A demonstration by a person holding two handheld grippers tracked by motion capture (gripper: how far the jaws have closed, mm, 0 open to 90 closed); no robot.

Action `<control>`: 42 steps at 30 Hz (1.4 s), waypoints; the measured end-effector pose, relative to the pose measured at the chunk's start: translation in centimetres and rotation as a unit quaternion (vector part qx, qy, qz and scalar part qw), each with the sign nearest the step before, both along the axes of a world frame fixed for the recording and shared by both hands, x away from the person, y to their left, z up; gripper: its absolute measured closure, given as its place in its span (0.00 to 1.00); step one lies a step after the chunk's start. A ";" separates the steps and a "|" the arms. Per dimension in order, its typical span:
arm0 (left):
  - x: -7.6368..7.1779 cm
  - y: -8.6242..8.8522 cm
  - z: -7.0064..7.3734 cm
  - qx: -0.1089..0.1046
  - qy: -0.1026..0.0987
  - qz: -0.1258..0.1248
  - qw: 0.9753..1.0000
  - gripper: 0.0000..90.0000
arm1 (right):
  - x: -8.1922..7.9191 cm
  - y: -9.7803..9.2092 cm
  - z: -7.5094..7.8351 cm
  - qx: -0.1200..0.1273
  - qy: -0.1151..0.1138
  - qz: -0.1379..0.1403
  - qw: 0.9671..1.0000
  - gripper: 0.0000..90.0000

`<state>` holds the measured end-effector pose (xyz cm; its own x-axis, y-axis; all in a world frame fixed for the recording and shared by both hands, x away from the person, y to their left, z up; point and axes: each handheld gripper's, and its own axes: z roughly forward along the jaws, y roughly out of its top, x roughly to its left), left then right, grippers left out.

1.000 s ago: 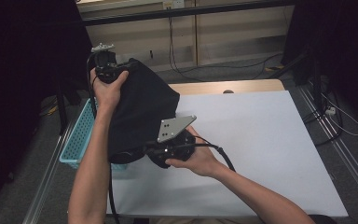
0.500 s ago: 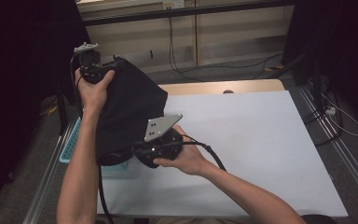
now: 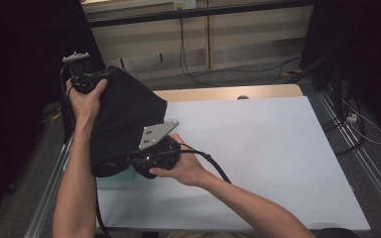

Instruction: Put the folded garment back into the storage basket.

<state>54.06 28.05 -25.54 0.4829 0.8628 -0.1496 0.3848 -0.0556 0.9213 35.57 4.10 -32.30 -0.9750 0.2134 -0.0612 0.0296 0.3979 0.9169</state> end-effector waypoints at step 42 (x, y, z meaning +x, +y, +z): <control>1.5 6.5 -5.4 0.084 0.035 0.073 0.993 0.84 | 2.1 6.7 -3.3 -0.028 0.019 0.011 0.999 0.86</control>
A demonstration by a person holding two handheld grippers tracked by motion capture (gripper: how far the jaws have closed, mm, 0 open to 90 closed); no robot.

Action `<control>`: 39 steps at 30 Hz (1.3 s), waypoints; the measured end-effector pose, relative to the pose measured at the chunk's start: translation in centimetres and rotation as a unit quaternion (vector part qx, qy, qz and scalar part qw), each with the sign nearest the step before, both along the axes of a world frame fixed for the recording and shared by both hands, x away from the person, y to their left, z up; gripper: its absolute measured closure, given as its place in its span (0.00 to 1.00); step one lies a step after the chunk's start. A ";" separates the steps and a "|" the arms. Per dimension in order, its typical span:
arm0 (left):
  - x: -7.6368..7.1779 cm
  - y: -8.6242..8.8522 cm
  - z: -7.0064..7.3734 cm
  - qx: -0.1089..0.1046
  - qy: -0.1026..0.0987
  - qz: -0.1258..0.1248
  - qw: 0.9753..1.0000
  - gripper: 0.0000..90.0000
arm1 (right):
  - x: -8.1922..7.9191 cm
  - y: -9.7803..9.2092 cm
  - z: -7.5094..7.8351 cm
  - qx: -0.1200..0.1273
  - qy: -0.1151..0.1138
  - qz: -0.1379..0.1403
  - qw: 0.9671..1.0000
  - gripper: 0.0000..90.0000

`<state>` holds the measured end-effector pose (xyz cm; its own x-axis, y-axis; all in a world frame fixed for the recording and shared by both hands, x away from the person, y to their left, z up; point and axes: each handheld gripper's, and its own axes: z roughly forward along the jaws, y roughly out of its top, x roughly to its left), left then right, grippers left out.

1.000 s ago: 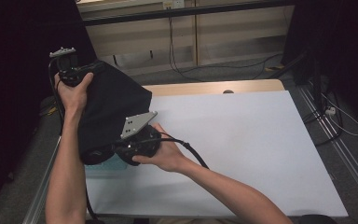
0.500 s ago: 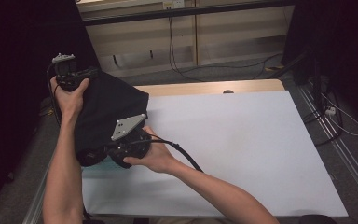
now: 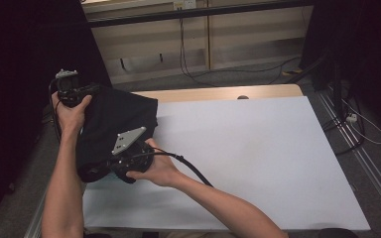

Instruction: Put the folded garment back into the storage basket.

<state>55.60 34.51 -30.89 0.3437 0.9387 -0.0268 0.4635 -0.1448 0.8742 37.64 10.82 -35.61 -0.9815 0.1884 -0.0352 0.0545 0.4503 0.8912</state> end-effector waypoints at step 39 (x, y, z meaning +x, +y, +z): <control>0.8 2.6 -7.9 0.026 0.089 0.037 0.995 0.82 | 0.3 1.7 -2.4 -0.027 0.012 0.001 1.000 0.86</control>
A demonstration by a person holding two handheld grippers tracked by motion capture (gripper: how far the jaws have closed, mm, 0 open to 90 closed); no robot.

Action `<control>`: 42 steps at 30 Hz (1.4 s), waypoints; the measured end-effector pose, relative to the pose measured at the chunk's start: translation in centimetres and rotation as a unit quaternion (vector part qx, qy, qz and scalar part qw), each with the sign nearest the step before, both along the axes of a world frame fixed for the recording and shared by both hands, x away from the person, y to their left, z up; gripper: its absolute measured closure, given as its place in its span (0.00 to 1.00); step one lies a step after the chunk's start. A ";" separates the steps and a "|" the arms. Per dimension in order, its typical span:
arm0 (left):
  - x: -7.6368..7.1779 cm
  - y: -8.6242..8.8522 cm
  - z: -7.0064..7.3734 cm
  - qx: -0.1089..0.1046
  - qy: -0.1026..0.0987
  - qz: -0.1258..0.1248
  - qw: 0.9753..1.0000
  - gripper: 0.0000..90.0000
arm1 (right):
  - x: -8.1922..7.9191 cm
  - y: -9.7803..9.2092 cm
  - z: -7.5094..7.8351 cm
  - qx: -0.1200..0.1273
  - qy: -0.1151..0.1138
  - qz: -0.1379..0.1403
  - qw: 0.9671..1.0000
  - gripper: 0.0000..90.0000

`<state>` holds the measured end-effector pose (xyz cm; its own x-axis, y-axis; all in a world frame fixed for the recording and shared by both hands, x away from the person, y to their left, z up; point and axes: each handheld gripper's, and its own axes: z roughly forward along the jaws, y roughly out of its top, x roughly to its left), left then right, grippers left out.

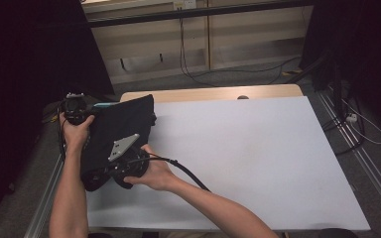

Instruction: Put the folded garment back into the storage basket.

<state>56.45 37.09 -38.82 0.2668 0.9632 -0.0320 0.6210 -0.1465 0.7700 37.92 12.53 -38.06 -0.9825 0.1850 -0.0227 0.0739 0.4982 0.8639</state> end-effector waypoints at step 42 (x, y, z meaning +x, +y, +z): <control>1.9 -0.4 -0.9 0.009 0.010 0.006 1.000 0.71 | 2.3 1.0 -0.3 -0.003 0.017 -0.005 1.000 0.86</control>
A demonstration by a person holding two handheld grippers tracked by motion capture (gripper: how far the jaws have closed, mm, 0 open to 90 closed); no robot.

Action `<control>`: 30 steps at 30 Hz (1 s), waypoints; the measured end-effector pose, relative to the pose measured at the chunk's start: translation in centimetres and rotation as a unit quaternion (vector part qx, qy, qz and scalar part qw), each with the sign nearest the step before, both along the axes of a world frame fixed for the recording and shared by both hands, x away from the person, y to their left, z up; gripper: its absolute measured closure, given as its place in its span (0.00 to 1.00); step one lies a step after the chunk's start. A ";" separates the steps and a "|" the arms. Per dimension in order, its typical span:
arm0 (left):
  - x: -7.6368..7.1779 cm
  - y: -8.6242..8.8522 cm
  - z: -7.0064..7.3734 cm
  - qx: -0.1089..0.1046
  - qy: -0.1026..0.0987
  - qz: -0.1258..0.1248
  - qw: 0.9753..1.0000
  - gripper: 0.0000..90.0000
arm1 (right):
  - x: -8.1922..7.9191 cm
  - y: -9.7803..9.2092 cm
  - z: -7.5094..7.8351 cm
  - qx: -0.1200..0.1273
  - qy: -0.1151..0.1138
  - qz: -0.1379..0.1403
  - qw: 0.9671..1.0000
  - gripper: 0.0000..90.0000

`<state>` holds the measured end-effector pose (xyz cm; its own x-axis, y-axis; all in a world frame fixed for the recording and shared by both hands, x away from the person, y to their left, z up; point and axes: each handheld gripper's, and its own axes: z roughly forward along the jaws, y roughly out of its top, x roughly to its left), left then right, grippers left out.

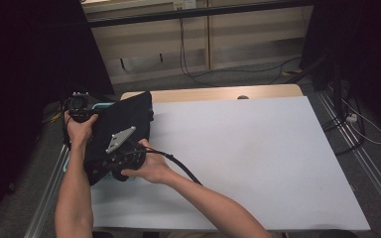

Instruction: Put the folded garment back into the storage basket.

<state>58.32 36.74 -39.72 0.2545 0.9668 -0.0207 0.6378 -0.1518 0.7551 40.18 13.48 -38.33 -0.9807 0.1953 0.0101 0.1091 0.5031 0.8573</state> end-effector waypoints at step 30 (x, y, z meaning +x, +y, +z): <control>-7.9 -0.1 4.1 -0.019 -0.073 -0.051 0.996 0.35 | 1.0 -0.1 0.1 0.001 0.031 -0.003 1.000 0.60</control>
<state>50.43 36.62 -35.62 0.3548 0.9349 -0.0129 0.5038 -0.1795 0.8450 41.20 13.37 -38.25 -0.9771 0.2006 0.0707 0.1642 0.5002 0.8502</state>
